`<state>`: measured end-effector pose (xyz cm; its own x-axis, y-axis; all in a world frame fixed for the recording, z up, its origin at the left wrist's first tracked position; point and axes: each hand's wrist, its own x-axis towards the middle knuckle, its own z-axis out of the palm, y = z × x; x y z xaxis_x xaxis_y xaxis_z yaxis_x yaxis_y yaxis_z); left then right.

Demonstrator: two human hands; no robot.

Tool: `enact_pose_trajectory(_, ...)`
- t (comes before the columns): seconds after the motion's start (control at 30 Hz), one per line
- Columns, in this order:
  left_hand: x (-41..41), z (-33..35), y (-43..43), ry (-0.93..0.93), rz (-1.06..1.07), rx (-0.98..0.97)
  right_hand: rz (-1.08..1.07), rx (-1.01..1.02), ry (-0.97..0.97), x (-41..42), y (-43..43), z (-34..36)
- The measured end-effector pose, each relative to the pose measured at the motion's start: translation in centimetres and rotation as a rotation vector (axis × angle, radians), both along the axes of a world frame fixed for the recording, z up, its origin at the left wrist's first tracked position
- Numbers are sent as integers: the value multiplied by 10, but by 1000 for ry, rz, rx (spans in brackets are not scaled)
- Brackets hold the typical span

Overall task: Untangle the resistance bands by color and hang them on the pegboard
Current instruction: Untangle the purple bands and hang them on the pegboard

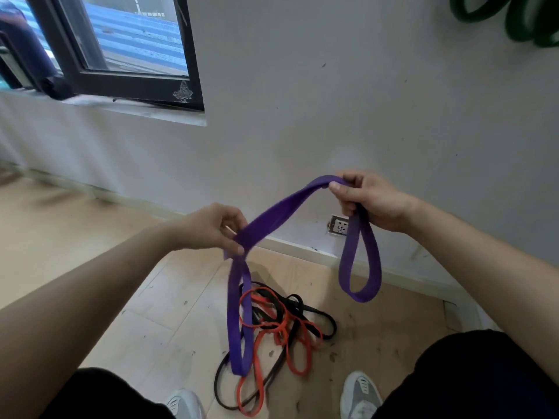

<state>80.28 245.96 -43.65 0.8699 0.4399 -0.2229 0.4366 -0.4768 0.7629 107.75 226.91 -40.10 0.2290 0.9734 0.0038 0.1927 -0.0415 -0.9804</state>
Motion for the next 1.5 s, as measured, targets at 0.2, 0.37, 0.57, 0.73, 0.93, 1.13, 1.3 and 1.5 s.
enact_pose_trajectory(0.2,30,2,-26,-233,8,49,34,57,-467,-31,6,15)
enact_pose_trajectory(0.37,51,-5,-47,-285,-18,39,-7,49,-475,-28,4,16)
enact_pose_trajectory(0.57,61,-8,-50,-334,93,46,35,107,-358,-22,-6,25)
enact_pose_trajectory(0.73,67,-9,-52,-231,-41,95,62,178,-228,-16,-8,29)
enact_pose_trajectory(0.93,69,-20,-55,-208,-36,-39,39,249,16,-12,-9,33)
enact_pose_trajectory(1.13,63,-8,-47,-258,11,-20,-65,291,113,4,-12,30)
enact_pose_trajectory(1.3,56,13,-39,-390,135,33,-111,235,83,26,-17,16)
enact_pose_trajectory(1.5,44,41,-29,-551,221,-25,-3,-51,-71,39,-22,-10)
